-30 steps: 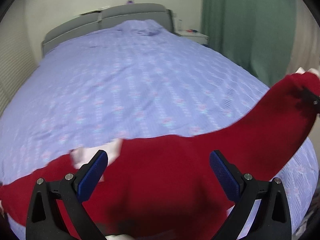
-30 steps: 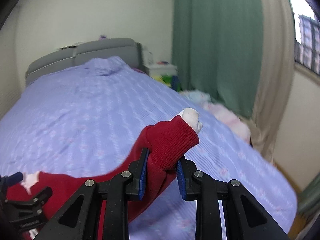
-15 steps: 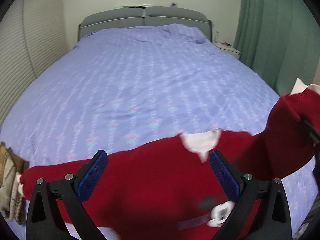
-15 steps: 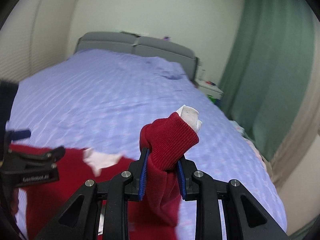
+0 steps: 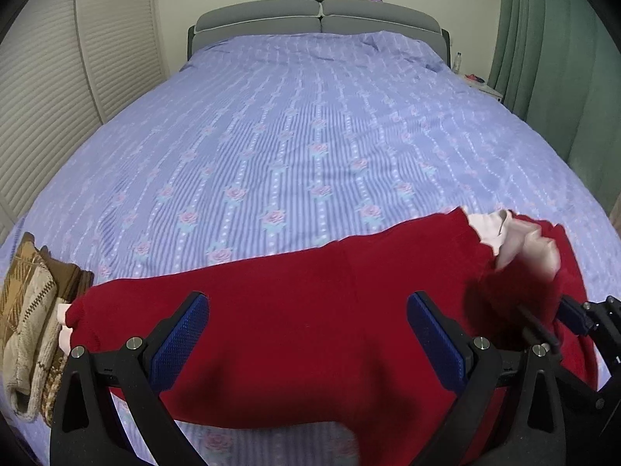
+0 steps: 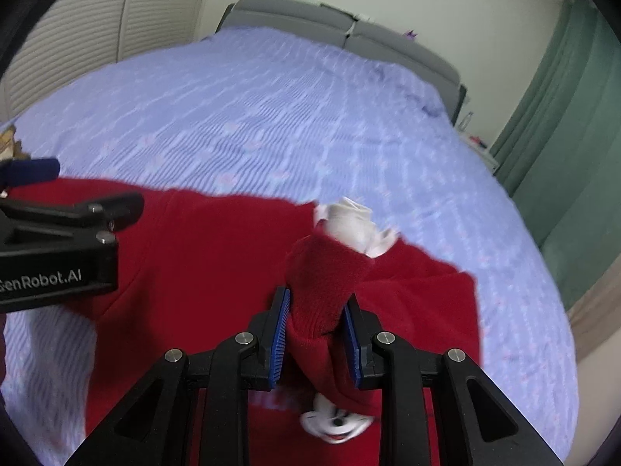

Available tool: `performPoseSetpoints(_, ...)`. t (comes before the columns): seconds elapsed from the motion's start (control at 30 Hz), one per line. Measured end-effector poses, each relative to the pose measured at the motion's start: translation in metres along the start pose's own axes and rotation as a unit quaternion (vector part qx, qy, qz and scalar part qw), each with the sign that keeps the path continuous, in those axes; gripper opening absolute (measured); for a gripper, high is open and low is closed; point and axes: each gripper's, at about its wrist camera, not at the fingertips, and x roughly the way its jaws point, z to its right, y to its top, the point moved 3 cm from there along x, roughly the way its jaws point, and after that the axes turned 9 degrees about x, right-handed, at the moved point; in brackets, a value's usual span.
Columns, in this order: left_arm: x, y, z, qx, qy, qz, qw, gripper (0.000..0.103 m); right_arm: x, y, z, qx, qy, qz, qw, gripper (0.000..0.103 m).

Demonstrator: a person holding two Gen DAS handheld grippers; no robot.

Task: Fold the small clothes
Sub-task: 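Fold the grasped sleeve across the sweatshirt body with the right tool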

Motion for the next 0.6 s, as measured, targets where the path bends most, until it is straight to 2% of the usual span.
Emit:
performPoseSetpoints(0.07,0.001,-0.004,-0.005,-0.005,0.005,-0.003,1.0000,0.103,0.004,-0.001,-0.008,0.002,0.022,-0.005,1.000,0.028)
performPoseSetpoints(0.17,-0.002,-0.007,-0.012,-0.008,0.010,-0.006,0.9999,0.103,0.005,-0.007,-0.020,0.011,0.076,-0.029,0.997,0.038)
performPoseSetpoints(0.37,-0.017,-0.016,-0.014,-0.013,0.008,0.003,0.9999,0.103,-0.021,-0.016,-0.012,0.044,0.106,-0.010,0.993,0.039)
performPoseSetpoints(0.43,-0.020,-0.020,-0.012,-0.017,0.004,0.001,0.9999,0.103,-0.030,-0.017,-0.007,0.056,0.119,-0.008,0.991,0.043)
performPoseSetpoints(0.5,-0.022,-0.023,-0.010,-0.016,0.002,-0.001,0.9999,0.103,-0.037,-0.015,-0.005,0.060,0.120,-0.004,0.991,0.049)
performPoseSetpoints(0.6,-0.024,-0.030,-0.004,-0.010,-0.004,-0.002,0.9999,0.103,-0.042,-0.016,-0.007,0.040,0.061,0.014,0.997,0.050)
